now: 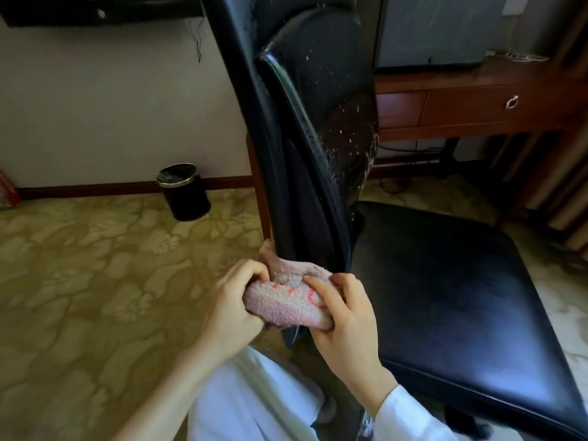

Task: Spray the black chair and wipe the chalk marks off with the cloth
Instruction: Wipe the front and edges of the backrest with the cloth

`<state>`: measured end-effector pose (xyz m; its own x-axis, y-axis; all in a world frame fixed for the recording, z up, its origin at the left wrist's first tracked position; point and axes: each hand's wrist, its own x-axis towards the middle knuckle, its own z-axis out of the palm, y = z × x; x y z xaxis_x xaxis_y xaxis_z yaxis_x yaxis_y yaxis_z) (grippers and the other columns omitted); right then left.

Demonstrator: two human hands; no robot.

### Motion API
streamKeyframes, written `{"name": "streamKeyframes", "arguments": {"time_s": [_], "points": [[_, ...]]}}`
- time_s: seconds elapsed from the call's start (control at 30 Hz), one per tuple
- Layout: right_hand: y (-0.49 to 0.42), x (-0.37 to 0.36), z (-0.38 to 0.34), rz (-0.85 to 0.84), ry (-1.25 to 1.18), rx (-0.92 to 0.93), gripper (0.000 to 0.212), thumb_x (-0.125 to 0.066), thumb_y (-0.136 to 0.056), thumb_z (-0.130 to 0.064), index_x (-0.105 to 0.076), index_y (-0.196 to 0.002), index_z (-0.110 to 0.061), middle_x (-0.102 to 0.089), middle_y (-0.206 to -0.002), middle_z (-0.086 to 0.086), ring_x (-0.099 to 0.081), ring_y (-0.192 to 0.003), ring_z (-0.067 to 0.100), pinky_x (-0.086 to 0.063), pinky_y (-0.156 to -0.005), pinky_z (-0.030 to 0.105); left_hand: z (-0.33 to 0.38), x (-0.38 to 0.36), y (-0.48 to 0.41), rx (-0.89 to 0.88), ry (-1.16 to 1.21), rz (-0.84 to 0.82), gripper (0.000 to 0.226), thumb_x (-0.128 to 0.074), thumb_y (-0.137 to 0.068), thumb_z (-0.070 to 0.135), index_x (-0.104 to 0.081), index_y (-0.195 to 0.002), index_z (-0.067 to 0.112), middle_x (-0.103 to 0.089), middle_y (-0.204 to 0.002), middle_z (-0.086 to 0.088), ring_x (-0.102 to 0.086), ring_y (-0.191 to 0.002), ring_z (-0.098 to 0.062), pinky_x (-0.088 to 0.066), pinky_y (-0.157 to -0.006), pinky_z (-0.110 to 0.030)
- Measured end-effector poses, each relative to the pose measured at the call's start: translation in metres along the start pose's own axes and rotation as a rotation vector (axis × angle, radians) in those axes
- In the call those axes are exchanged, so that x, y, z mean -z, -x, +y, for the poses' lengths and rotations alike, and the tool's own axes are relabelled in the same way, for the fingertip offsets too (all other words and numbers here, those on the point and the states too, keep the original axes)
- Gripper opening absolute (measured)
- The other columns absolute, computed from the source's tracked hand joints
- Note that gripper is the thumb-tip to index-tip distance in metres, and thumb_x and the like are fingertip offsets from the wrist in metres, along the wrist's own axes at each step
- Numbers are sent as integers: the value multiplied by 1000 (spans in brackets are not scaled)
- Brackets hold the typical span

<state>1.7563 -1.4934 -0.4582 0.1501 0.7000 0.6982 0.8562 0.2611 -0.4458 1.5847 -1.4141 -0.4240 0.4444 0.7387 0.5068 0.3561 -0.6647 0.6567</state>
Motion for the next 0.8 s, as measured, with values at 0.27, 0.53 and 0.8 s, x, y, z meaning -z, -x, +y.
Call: {"name": "streamKeyframes", "arguments": {"time_s": [0.27, 0.53, 0.8], "points": [[56, -37, 33, -215, 61, -142, 42, -58, -73, -23, -63, -114, -24, -52, -100, 4, -47, -84, 21, -44, -63, 32, -51, -47, 44, 182, -52, -133, 53, -70, -42, -4, -51, -81, 28, -50, -83, 14, -49, -77, -3, -33, -62, -16], [4, -1, 19, -50, 141, 43, 34, -64, -73, -11, -68, -107, -15, -55, -101, 12, -49, -87, 27, -39, -69, 31, -16, -28, 29, 141, -22, 3, 51, -56, -53, -8, -49, -87, 29, -53, -79, 7, -50, -74, -5, -35, -59, -16], [-89, 59, -20, 241, 192, 251, 27, -60, -85, -13, -70, -110, -9, -58, -103, 20, -47, -91, 29, -41, -69, 37, 70, 37, -33, -213, -271, 279, 36, -65, -63, -12, -59, -97, -2, -53, -114, -22, -46, -111, -16, -34, -90, -4]]}}
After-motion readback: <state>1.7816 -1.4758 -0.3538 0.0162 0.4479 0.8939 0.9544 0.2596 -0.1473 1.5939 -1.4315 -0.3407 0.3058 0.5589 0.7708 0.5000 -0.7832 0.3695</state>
